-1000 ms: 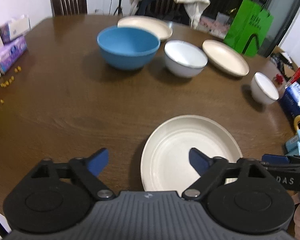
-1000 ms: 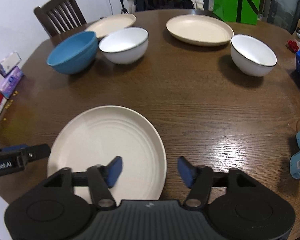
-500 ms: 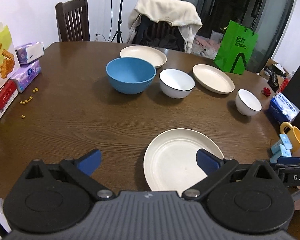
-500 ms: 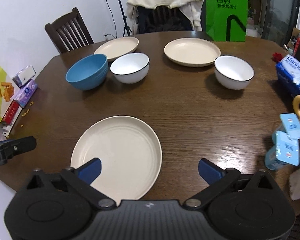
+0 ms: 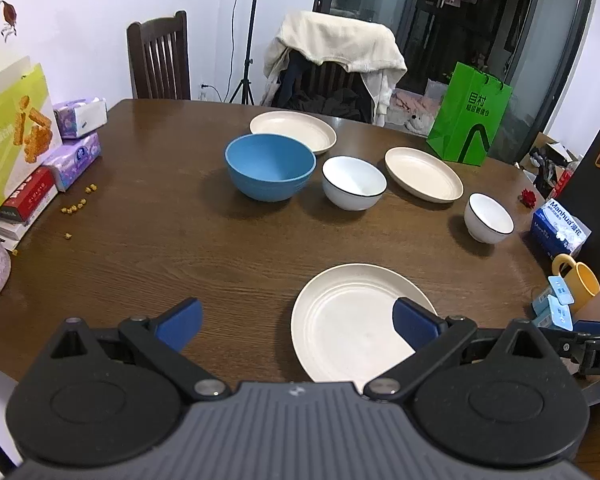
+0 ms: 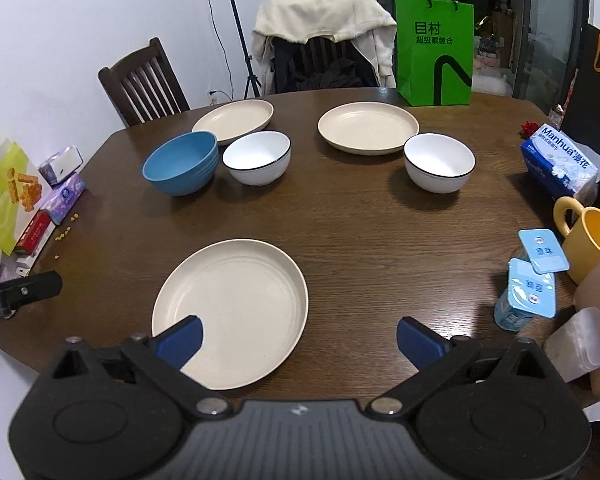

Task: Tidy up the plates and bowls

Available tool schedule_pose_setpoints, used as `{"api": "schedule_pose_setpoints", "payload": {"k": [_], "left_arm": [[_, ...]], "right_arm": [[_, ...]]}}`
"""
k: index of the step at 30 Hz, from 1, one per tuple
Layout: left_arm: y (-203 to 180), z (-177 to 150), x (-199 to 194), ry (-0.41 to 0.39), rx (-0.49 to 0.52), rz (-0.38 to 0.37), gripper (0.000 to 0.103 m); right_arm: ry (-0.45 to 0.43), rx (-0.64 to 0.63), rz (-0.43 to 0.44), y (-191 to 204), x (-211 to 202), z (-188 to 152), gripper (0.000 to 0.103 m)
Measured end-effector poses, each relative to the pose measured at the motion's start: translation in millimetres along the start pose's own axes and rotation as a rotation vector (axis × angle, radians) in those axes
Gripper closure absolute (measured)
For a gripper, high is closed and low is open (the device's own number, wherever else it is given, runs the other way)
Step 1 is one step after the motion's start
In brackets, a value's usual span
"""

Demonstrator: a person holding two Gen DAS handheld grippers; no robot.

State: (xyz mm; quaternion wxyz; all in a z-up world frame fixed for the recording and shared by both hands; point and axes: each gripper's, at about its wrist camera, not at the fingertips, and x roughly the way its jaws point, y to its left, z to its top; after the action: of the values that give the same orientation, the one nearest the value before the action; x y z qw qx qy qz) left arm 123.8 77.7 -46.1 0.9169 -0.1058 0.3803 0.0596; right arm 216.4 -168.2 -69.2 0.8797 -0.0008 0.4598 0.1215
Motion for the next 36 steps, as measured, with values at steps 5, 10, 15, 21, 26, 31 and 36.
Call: {"api": "schedule_pose_setpoints", "payload": {"k": [5,10,15,21,26,31,36], "left_arm": [[-3.6,1.4,-12.6,-0.025,0.005,0.01,0.0],[-5.2,7.7,-21.2,-0.05,0.008,0.007,0.0],[-7.8,13.8,-26.1,-0.07,0.016,0.003,0.0],[-6.6,19.7,-23.2,-0.076,0.02,-0.005,0.0],[-6.5,29.7,-17.6,-0.083,0.024,-0.014,0.0],[-7.8,44.2,-9.2,-0.088,0.04,-0.028,0.0],[-4.8,61.3,5.0,-0.081,0.053,-0.032,0.0]], "right_arm": [[-0.02,-0.003,0.001,-2.2,-11.6,-2.0,0.0],[-0.031,-0.009,-0.011,-1.9,-18.5,1.5,0.0],[-0.046,-0.028,-0.023,-2.3,-24.7,6.4,0.0],[-0.045,-0.021,-0.037,-6.1,-22.7,11.2,0.0],[-0.047,-0.024,-0.049,-5.3,-19.3,15.9,0.0],[-0.053,-0.008,-0.067,-10.5,-15.2,25.0,0.0],[-0.06,0.016,-0.081,-15.4,-9.8,37.4,0.0]]}}
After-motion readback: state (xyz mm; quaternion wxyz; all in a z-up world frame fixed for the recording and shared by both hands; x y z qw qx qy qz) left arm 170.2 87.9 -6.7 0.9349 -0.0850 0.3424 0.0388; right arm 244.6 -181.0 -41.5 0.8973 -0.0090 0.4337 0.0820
